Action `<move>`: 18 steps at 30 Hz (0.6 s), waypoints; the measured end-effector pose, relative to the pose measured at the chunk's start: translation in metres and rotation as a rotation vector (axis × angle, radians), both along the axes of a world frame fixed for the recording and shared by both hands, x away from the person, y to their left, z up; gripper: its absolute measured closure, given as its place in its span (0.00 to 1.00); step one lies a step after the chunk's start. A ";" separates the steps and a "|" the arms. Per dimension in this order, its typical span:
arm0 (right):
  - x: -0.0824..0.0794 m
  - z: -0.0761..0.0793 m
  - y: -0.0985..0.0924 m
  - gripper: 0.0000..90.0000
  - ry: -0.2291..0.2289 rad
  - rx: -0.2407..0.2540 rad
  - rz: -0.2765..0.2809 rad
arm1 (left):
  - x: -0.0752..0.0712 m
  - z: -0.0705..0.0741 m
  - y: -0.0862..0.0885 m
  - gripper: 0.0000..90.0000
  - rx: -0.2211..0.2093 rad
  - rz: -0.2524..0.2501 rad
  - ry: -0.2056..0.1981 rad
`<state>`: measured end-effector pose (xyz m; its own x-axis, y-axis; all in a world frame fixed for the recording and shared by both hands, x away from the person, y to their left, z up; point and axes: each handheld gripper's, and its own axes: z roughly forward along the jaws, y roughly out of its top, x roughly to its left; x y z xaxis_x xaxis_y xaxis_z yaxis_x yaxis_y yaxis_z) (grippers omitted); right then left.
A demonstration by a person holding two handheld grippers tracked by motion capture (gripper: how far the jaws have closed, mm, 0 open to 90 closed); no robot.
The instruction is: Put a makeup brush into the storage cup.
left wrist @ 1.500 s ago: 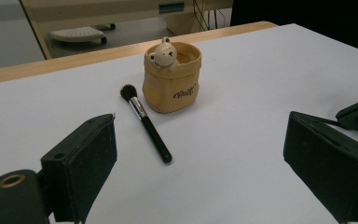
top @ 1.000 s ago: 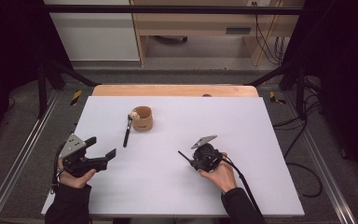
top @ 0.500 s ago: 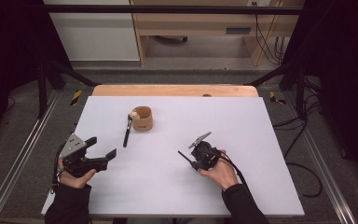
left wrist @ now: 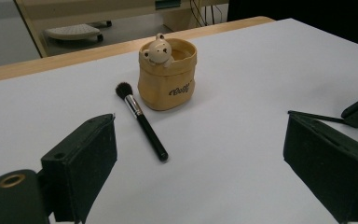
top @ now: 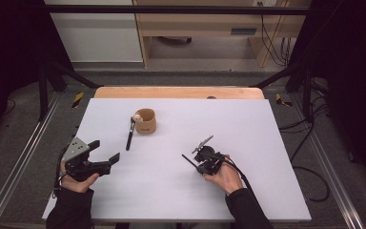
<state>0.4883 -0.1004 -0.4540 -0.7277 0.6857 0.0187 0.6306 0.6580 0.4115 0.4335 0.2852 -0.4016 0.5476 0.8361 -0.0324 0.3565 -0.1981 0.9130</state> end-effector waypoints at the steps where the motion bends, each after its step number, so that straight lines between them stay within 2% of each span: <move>1: 0.000 0.000 0.000 0.95 0.004 0.001 -0.002 | 0.000 0.000 0.000 0.10 0.000 -0.001 0.000; 6: 0.001 0.000 0.000 0.95 0.012 0.001 0.006 | 0.000 -0.001 -0.001 0.10 0.004 -0.004 0.001; 11: 0.000 0.000 -0.001 0.95 0.000 0.007 0.002 | 0.001 -0.002 -0.003 0.10 0.010 -0.012 0.010; 13: 0.000 0.003 -0.002 0.95 -0.019 0.012 -0.001 | 0.001 -0.002 -0.003 0.10 0.000 -0.015 0.008; 18: -0.002 0.016 -0.008 0.95 -0.044 0.086 0.002 | 0.001 -0.002 -0.006 0.10 0.014 -0.021 0.011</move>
<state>0.4859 -0.1088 -0.4378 -0.7307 0.6812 0.0457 0.6093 0.6205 0.4937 0.4346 0.2789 -0.4038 0.5647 0.8249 -0.0271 0.3624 -0.2183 0.9061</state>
